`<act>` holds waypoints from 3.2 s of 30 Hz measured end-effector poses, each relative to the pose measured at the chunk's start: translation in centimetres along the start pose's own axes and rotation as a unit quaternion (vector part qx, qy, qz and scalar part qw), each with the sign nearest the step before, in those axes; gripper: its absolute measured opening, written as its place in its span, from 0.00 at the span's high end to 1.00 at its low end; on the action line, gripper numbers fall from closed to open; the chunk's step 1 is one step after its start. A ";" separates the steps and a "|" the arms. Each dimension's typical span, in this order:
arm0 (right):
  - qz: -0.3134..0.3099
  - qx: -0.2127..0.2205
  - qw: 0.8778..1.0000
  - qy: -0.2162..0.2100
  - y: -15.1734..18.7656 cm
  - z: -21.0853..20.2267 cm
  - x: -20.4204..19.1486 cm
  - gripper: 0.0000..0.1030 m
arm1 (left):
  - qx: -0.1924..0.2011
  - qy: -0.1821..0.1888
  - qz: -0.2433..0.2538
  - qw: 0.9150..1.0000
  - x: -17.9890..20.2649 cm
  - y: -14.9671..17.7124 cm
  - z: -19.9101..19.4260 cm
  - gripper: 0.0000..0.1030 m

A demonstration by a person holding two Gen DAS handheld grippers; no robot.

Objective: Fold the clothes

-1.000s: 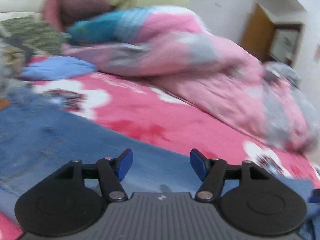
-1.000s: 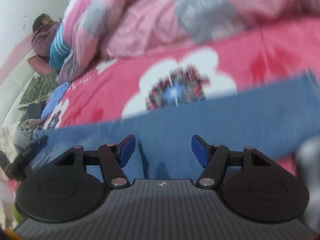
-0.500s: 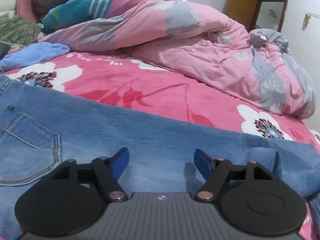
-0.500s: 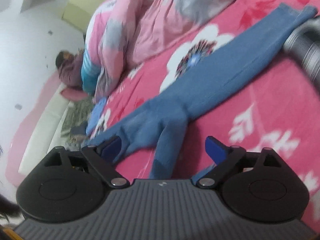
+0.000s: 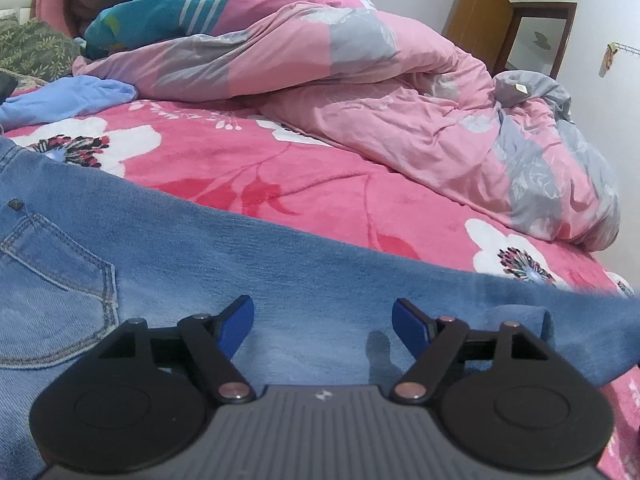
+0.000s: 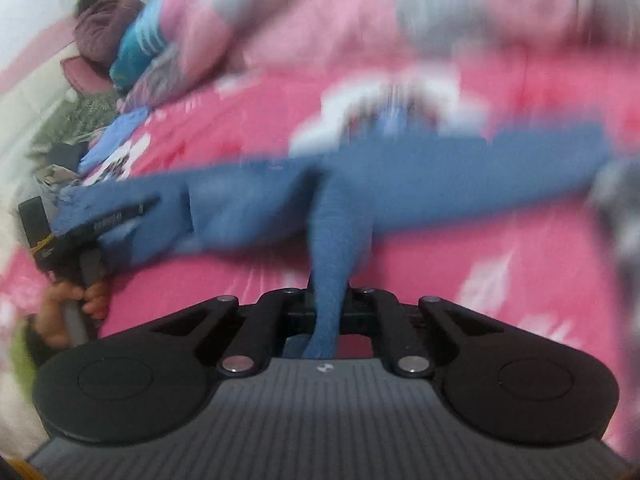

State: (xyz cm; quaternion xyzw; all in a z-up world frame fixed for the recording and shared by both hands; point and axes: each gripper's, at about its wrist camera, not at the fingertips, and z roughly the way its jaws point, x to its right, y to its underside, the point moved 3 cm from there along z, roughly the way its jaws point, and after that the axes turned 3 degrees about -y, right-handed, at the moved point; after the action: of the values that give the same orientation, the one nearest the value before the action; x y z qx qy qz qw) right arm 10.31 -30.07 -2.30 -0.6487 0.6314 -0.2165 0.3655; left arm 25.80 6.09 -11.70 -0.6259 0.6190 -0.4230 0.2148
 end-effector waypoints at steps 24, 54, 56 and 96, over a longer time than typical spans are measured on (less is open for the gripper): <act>0.022 -0.006 0.959 -0.281 4.1 -8.5 0.7 0.36 | -0.001 -0.009 0.011 1.000 0.4 0.1 0.1 0.24; -0.374 -0.103 0.921 -0.045 11.3 -5.3 -10.6 0.22 | -0.001 -0.008 0.013 1.000 0.4 0.2 0.2 0.23; -0.326 -0.088 0.941 -0.026 10.1 -6.9 -8.8 0.18 | -0.001 -0.008 0.012 1.000 0.5 0.2 0.2 0.23; -0.460 0.060 0.875 0.137 -3.3 3.1 -4.3 0.95 | 0.000 -0.006 0.013 1.000 0.6 0.2 0.2 0.21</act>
State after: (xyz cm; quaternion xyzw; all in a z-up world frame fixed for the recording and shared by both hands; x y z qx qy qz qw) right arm 14.36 -25.48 -1.03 -0.8066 0.2914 -0.4843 0.1729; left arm 25.77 5.43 -11.79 -0.6205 0.6257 -0.4162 0.2241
